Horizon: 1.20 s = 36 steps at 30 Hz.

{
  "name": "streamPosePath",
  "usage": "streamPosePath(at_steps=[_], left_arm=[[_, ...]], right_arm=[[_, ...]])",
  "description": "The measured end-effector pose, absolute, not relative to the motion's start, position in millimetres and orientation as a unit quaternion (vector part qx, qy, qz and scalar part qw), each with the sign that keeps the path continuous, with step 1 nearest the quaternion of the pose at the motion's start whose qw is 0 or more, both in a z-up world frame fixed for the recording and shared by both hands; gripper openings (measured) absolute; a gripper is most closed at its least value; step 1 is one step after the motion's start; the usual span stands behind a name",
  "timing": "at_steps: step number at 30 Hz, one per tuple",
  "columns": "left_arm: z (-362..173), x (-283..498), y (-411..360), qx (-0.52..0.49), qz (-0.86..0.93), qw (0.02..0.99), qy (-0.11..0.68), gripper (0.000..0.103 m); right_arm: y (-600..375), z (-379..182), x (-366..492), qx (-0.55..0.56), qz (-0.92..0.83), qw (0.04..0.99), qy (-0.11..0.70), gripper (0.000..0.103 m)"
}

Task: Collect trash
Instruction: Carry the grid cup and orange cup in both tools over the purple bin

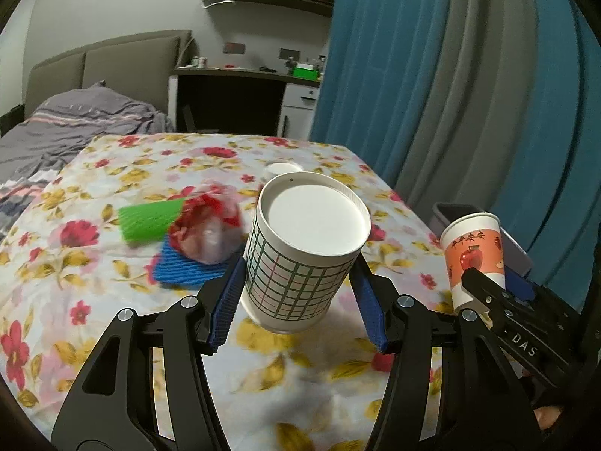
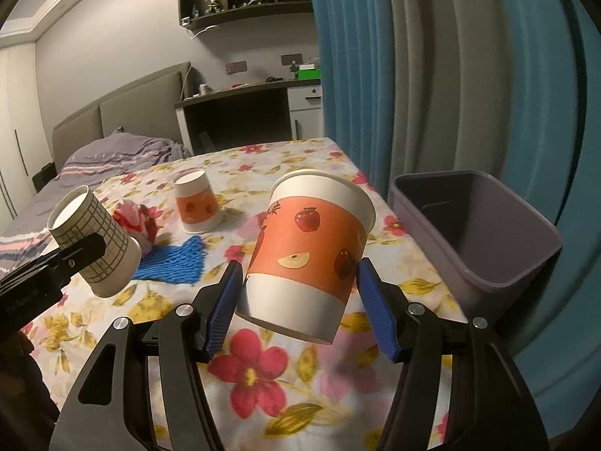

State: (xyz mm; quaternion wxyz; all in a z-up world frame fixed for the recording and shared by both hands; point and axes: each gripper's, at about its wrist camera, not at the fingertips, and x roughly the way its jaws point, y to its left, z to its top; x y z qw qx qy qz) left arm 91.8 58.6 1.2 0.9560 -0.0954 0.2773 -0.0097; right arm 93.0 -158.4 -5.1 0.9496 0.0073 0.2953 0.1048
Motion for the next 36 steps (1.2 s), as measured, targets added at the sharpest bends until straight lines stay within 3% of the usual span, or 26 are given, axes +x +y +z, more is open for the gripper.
streamPosePath(at_steps=[36], left_arm=[[23.2,169.2,-70.1,-0.052,-0.139,0.954,0.260,0.056]], right_arm=[[-254.8,12.4,125.1,0.002,0.003,0.965,0.261,0.061]])
